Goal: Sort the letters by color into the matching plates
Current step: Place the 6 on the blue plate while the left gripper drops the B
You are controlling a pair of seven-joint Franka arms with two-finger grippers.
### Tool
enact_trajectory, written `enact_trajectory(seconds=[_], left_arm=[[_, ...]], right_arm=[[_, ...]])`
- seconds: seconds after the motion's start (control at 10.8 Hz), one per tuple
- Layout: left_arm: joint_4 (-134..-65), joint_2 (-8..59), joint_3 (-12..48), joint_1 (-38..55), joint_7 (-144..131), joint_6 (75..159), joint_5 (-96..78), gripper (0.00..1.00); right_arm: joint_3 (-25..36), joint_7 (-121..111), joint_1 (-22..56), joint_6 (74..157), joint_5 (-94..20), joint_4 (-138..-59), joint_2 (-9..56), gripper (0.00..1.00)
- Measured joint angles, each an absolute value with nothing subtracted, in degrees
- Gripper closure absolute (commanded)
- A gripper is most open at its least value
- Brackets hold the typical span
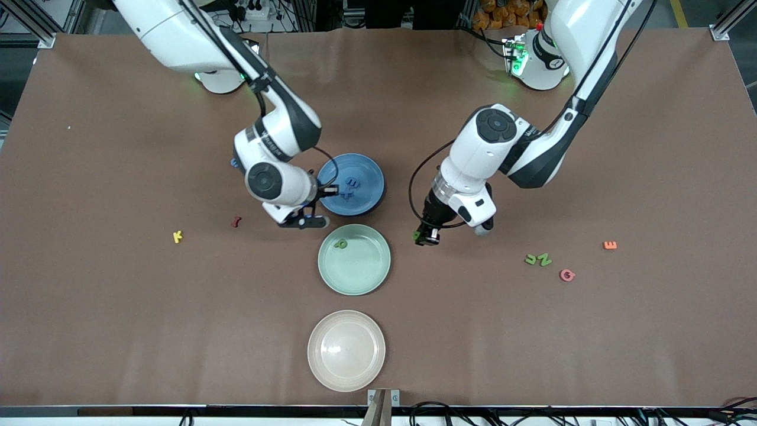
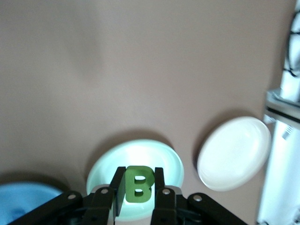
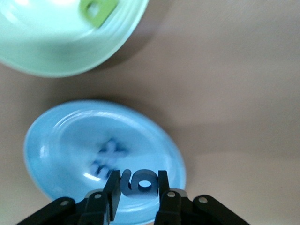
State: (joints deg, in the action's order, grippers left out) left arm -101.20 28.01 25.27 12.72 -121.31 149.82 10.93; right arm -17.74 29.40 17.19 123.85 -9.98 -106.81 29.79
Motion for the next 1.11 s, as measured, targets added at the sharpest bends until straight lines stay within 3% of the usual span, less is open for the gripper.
enact_trajectory(seconds=[0.09,0.18,0.28,0.74,0.92,1.02,1.11], left_arm=[[-99.25,28.30,25.32,14.36,-121.94,149.79,10.93,1.00],[-97.95,28.80,25.32,16.45,-122.57,149.76,10.93,1.00],[-97.44,29.37,25.30,18.11,-122.92,149.76,10.93,1.00],[-93.74,34.05,25.08,22.10,-122.78,150.21,10.93,1.00],[-92.44,34.93,24.16,22.23,-122.76,150.42,10.93,0.30],[-91.24,35.53,23.16,22.31,-122.76,150.44,10.93,0.07],[-89.55,36.64,22.13,22.48,-122.72,150.44,10.93,0.00]], right_arm=[[-19.17,32.71,17.94,124.10,-9.99,-107.00,29.68,0.75],[-20.05,35.11,18.71,124.56,-9.99,-107.46,29.55,0.32],[-20.64,36.45,19.20,125.70,-9.99,-108.27,29.49,0.00],[-20.84,38.72,18.80,125.67,-9.99,-109.77,28.47,0.00],[-20.75,38.66,16.53,119.23,-9.99,-109.75,24.79,0.00],[-20.73,37.02,14.88,115.69,-9.93,-110.00,22.49,0.00],[-20.72,32.88,12.93,113.64,-9.91,-111.43,19.99,0.00]])
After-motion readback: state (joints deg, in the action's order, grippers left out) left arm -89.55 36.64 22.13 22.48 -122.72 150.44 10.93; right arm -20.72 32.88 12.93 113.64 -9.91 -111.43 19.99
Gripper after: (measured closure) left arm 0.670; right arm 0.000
